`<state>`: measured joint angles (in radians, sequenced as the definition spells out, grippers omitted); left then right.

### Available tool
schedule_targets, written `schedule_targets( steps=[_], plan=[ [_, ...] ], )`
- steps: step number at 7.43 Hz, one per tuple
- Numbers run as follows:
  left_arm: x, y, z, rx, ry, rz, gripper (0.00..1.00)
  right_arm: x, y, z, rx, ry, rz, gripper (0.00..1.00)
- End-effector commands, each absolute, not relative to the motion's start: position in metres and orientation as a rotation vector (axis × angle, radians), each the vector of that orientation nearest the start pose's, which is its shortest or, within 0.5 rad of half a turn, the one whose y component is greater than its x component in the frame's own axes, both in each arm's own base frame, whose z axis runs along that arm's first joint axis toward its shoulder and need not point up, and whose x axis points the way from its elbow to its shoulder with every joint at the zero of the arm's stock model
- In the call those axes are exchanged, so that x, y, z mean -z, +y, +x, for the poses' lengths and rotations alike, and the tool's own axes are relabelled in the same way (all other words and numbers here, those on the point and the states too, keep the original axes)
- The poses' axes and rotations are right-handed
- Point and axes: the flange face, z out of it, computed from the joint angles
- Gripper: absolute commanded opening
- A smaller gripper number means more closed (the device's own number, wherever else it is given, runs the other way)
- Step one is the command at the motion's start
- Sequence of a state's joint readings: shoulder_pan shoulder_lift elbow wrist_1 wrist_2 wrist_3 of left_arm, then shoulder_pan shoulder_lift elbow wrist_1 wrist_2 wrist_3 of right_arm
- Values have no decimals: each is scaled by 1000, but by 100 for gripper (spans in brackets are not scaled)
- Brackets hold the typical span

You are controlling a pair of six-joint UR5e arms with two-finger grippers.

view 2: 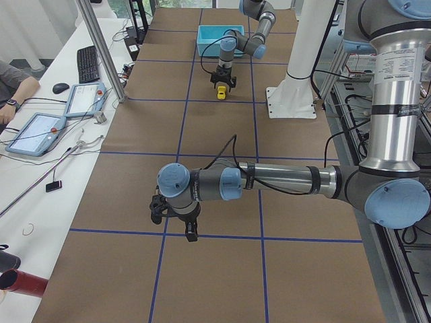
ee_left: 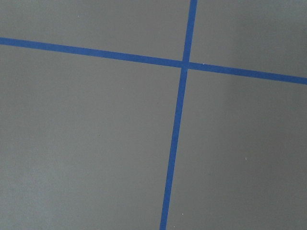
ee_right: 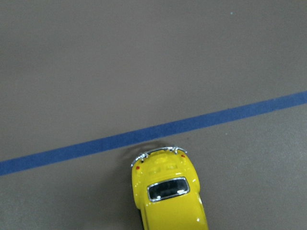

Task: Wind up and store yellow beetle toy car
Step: 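Lower the right gripper and close it around the car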

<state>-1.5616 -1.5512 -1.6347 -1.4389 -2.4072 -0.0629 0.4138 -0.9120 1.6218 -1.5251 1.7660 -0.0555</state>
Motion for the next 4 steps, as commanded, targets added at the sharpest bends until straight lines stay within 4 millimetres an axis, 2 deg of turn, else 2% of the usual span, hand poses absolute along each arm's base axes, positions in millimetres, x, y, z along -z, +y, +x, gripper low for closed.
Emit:
schedule_targets(
  steps=[1,4],
  plan=[
    [-646,-477,-55,88,832,-114,100,-243,-386,-594,1221,-593,584,80],
    [-645,-477,-55,87,835,-112,100,-245,-387,-597,1219,-588,577,78]
  ],
)
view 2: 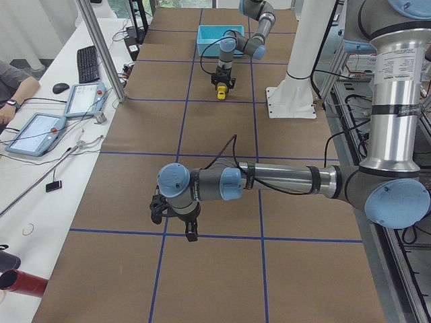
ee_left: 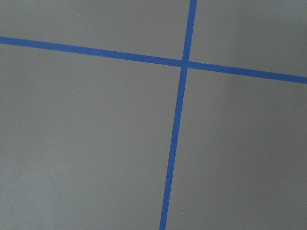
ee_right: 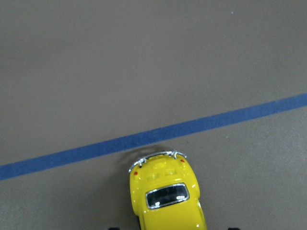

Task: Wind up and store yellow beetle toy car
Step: 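Lower the right gripper and close it around the car, then lift the car with the right gripper and carry it to the blue bin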

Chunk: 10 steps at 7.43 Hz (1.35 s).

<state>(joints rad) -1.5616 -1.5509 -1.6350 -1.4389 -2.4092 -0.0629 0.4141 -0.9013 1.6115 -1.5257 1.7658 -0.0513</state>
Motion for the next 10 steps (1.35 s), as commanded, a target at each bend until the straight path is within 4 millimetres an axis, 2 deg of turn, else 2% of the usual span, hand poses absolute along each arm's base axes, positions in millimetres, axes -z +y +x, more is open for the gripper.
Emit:
schedule_targets(
  steps=[1,2,3,4,5,6,7,8,9,10],
  plan=[
    [-645,-477,-55,87,835,-112,100,-247,-388,-597,1218,-586,574,78],
    [-645,-477,-55,87,835,-112,100,-251,-389,-599,1219,-581,566,78],
    [-645,-477,-55,89,835,-113,100,-252,-390,-600,1219,-580,565,64],
    [-645,-477,-55,89,835,-113,100,-251,-389,-600,1221,-582,567,1],
    [-645,-477,-55,89,837,-113,100,-248,-389,-599,1218,-587,569,0],
    [-644,-477,-54,91,849,-114,100,-241,-392,-589,1208,-596,573,0],
    [-644,-477,-54,91,850,-114,100,-232,-398,-559,1192,-609,539,0],
    [-643,-478,-54,91,850,-113,100,-213,-398,-521,1175,-582,489,0],
    [-643,-477,-54,93,850,-115,100,-210,-399,-478,1144,-552,457,0],
    [-642,-478,-53,93,859,-114,100,-226,-405,-431,1126,-549,469,0]
  ],
)
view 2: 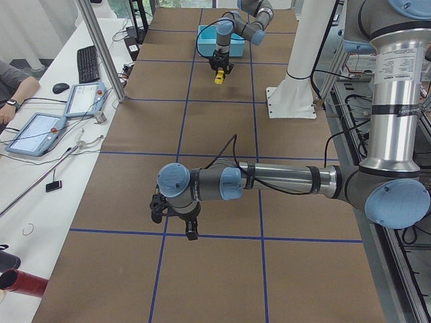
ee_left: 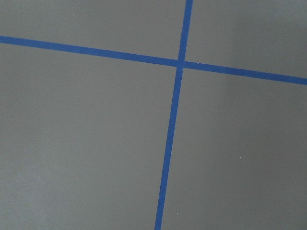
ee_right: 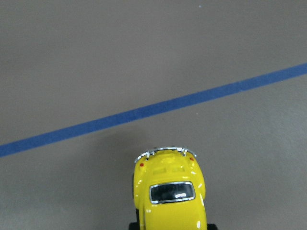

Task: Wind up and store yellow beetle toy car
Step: 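Lift the car with the right gripper and carry it to the blue bin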

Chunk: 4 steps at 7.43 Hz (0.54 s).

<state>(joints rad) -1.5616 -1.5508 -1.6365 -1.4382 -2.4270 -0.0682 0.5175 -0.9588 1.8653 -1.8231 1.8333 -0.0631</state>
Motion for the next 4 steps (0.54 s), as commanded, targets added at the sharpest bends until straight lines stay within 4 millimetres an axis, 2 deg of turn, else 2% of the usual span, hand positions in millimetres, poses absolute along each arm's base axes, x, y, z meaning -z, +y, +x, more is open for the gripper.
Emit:
schedule_targets(
  steps=[1,2,3,4],
  plan=[
    [-642,-478,-53,93,863,-114,100,-249,-427,-380,1089,-573,438,0],
    [-642,-478,-53,95,862,-116,100,-275,-438,-336,1086,-592,418,0],
    [-642,-477,-53,95,863,-115,100,-299,-436,-292,1048,-578,405,0],
    [-642,-477,-53,95,863,-115,100,-332,-435,-256,997,-580,355,0]
  ],
)
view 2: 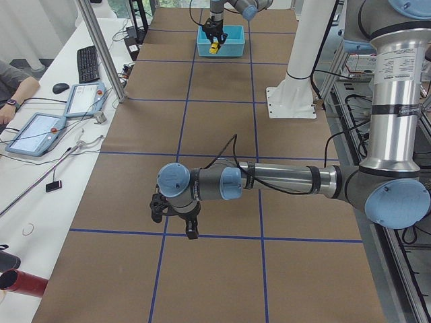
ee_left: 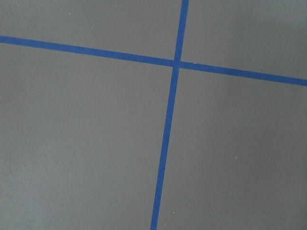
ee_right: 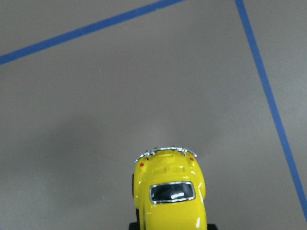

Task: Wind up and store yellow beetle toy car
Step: 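Lift the car with the right gripper and carry it to the blue bin, then lower the car into the blue bin and open the right gripper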

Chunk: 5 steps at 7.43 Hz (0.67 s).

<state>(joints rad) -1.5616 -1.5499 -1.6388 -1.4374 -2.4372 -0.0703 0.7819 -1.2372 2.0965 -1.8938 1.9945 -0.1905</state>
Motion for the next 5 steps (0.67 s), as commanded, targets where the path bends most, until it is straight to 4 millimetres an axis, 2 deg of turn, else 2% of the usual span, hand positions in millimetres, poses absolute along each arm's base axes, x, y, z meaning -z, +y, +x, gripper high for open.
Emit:
schedule_targets(
  steps=[1,2,3,4,5],
  plan=[
    [-642,-477,-53,95,862,-116,100,-366,-443,-219,989,-588,317,0],
    [-642,-477,-53,95,862,-116,100,-402,-445,-188,966,-587,275,0],
    [-642,-477,-53,95,864,-116,100,-444,-451,-178,955,-592,271,0],
    [-641,-478,-53,94,863,-114,100,-486,-445,-177,961,-625,298,0],
    [-641,-478,-53,93,864,-112,100,-510,-446,-177,966,-633,328,0]
  ],
)
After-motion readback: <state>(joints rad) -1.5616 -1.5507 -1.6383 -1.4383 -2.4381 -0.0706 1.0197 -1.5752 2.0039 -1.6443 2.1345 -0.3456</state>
